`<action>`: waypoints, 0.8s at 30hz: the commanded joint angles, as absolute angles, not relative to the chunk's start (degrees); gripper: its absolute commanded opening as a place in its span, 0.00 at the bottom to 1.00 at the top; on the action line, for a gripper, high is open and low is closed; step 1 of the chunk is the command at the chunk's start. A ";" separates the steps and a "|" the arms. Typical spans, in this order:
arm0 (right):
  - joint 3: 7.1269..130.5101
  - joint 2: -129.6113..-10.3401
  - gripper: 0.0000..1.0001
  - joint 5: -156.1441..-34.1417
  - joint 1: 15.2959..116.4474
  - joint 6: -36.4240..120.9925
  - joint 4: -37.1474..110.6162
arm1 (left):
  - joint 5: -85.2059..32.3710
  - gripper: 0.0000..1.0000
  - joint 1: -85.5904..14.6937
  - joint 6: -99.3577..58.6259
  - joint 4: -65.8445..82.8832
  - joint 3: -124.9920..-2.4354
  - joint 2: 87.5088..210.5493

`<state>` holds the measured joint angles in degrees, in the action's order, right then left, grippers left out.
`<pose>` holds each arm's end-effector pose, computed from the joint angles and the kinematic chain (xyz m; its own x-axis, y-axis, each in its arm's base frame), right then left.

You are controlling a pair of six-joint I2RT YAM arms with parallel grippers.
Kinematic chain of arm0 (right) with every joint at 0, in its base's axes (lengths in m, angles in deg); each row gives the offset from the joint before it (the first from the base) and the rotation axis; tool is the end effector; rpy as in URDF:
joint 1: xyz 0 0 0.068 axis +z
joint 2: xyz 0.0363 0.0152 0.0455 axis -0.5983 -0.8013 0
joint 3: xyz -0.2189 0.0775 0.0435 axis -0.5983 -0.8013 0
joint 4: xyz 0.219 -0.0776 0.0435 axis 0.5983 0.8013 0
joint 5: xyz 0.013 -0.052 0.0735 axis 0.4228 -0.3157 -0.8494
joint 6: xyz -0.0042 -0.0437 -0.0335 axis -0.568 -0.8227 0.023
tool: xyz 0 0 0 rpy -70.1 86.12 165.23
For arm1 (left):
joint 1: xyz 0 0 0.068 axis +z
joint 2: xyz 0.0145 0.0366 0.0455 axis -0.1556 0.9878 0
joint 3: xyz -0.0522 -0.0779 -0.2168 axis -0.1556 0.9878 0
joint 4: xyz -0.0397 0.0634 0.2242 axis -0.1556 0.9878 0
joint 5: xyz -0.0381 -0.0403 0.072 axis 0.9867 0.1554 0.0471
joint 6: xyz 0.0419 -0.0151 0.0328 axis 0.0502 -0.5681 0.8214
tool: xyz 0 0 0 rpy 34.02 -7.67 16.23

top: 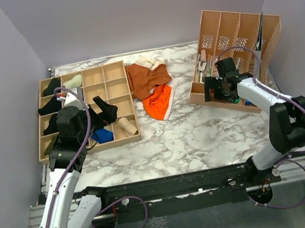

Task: Roll the underwear
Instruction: Move the storage box to the corner of the board.

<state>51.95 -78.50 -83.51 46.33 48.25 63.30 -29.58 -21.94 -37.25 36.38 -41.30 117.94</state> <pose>0.2918 0.0466 0.1846 -0.8442 0.0812 -0.5298 0.0585 0.9965 0.0595 0.1690 -0.0424 0.3129 -0.4428 -0.3850 -0.8097 0.1070 0.8740 -0.4741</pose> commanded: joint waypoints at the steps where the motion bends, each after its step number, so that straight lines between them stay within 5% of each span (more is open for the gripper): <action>1: 51.62 -70.54 1.00 -93.81 46.15 49.09 66.40 | -27.94 0.99 -22.10 -37.96 34.76 -39.47 116.83; 5: 42.27 -60.70 1.00 -96.01 49.75 54.76 65.84 | -27.58 0.99 -22.04 -37.70 34.08 -39.01 117.82; 14: 25.60 -48.48 1.00 -65.91 50.99 76.61 66.08 | -24.42 0.99 -22.07 -37.42 31.37 -40.52 122.14; 24: 32.45 -69.59 1.00 -57.96 40.73 75.68 51.53 | -21.51 0.99 -22.07 -37.67 31.64 -41.61 122.55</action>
<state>27.90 -62.59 -62.55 44.45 76.42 59.12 -23.39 -21.94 -37.45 32.84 -39.79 124.06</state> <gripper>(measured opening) 0.999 0.990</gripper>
